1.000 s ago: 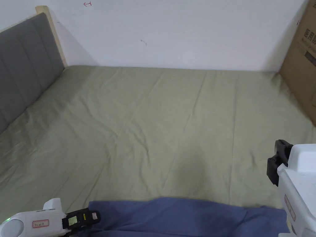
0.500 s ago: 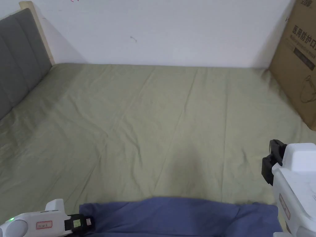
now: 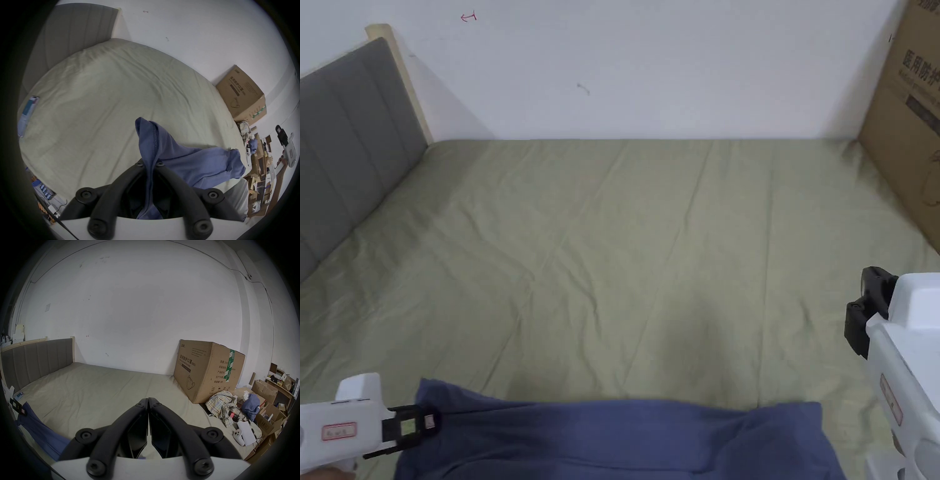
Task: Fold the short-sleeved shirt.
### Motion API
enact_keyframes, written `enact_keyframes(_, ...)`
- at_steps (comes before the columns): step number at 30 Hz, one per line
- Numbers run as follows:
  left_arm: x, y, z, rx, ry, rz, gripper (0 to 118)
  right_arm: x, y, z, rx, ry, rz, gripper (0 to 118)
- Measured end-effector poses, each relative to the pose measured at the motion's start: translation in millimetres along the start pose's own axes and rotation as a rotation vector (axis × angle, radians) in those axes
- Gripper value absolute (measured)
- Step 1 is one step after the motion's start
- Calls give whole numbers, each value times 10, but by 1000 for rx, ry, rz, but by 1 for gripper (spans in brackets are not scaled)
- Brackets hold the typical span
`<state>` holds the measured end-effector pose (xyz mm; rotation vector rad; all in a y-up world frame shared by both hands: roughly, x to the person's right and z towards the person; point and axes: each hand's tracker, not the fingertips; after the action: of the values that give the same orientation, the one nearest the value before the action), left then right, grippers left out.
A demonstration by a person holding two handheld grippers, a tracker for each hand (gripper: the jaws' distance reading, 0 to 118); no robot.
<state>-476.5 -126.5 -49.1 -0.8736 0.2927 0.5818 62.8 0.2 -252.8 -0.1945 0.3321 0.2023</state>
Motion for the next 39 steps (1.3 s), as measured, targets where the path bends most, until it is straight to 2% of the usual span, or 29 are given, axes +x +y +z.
enact_keyframes(4, 208, 2, 125, -6, 33, -9, 3, 46, -20, 29, 5, 5, -11, 0)
enact_keyframes(8, 784, 0, 111, -36, 48, -67, 3, 92, -39, 62, 7, 8, -25, 0)
enact_keyframes(12, 1401, -6, -49, -81, -10, -105, 3, 148, -48, 101, 9, 14, -34, 0)
enact_keyframes(20, 2324, -243, -928, -216, -116, -152, 3, 315, -90, 173, 12, 10, -40, 0)
enact_keyframes(26, 2665, -589, -1662, -327, 7, -185, 3, 449, -153, 235, -15, 7, -40, 0)
enact_keyframes(27, 2680, -640, -1725, -329, 15, -206, 3, 482, -157, 244, -22, -7, -76, 0)
enact_keyframes(29, 2709, -699, -1766, -315, 41, -225, 5, 528, -167, 260, -26, -18, -78, 0)
enact_keyframes(30, 2754, -721, -1723, -309, 45, -236, 11, 550, -170, 267, -28, -23, -77, 0)
enact_keyframes(31, 2771, -706, -1691, -302, 50, -243, 19, 551, -157, 283, 8, 21, -60, 0)
enact_keyframes(33, 2780, -664, -1602, -284, 30, -256, 63, 575, -150, 292, 13, 18, -60, 0)
enact_keyframes(36, 2832, -590, -1332, -218, -68, -231, 81, 606, -146, 286, -8, -20, -52, 0)
enact_keyframes(37, 2833, -562, -1206, -170, -82, -231, 95, 606, -138, 286, -5, -22, -53, 0)
enact_keyframes(38, 2851, -535, -1064, -121, -98, -233, 100, 604, -130, 288, -3, -23, -54, 0)
enact_keyframes(39, 2832, -505, -942, -60, -112, -237, 100, 602, -118, 291, 3, -22, -56, 0)
